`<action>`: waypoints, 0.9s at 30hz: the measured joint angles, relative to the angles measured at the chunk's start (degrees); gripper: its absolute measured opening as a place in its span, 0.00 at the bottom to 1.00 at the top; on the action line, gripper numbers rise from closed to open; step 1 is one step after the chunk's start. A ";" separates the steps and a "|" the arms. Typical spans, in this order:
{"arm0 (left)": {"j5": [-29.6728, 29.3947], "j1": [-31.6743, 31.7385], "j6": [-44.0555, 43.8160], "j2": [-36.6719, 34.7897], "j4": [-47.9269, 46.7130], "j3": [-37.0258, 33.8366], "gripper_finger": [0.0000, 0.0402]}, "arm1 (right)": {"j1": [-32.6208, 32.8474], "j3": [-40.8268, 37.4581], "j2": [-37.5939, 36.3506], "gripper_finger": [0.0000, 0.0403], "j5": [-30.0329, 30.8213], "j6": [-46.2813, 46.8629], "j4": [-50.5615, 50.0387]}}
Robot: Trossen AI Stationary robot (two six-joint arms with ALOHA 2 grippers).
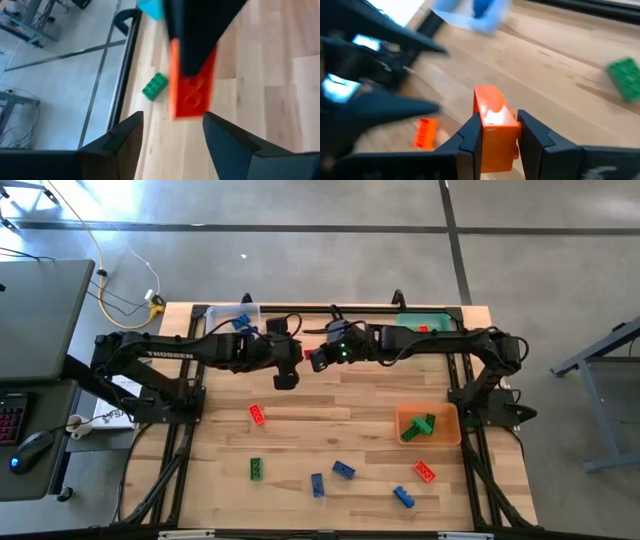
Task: Sort & place blocks by color
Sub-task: Put the orange game piece into the green bin
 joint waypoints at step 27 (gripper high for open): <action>-0.13 6.15 -3.10 0.00 -0.48 0.02 0.57 | -1.50 0.00 -0.13 0.17 8.86 -5.50 -42.52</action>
